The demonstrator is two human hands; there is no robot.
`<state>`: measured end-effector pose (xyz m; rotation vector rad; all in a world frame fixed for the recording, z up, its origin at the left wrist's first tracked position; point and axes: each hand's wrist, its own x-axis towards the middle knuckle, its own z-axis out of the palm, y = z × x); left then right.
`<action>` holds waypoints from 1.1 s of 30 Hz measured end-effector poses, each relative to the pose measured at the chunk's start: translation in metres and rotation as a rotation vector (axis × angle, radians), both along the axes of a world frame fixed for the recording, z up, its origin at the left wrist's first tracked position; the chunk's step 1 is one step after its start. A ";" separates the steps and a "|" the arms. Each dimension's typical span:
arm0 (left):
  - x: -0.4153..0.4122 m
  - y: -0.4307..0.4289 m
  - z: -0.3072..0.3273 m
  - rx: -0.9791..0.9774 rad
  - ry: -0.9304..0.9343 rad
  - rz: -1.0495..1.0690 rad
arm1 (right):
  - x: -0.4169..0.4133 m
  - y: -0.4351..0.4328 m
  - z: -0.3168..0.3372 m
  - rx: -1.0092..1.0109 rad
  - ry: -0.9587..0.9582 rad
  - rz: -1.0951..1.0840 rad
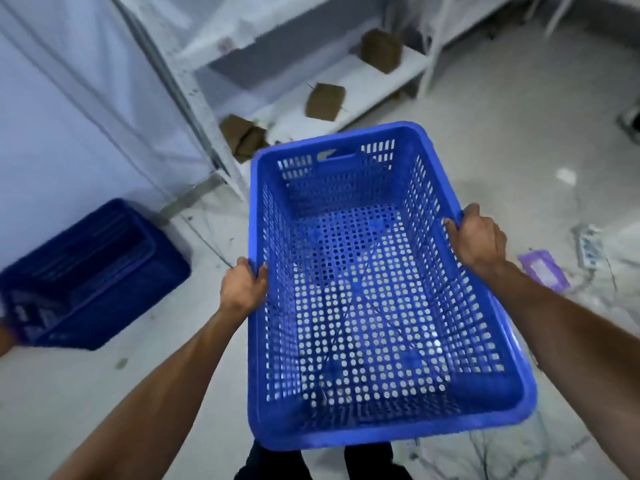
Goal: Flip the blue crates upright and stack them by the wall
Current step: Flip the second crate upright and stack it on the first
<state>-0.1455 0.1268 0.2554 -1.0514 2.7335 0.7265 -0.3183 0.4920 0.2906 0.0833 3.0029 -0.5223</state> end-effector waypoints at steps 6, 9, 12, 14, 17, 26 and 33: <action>0.073 -0.124 0.021 -0.007 0.100 0.172 | 0.001 -0.168 0.032 0.037 0.035 0.190; 0.104 -0.203 0.023 0.000 0.131 0.259 | 0.004 -0.265 0.036 0.060 0.060 0.269; 0.136 -0.280 0.025 0.008 0.158 0.352 | 0.015 -0.359 0.040 0.081 0.081 0.351; 0.157 -0.330 0.029 0.003 0.167 0.408 | 0.025 -0.420 0.041 0.072 0.071 0.395; 0.185 -0.391 0.038 -0.020 0.180 0.483 | 0.036 -0.504 0.045 0.060 0.066 0.463; 0.250 -0.528 0.038 -0.047 0.153 0.737 | 0.048 -0.718 0.050 0.030 0.075 0.713; 0.244 -0.607 0.025 -0.080 0.101 0.901 | 0.019 -0.875 0.020 0.035 0.061 0.934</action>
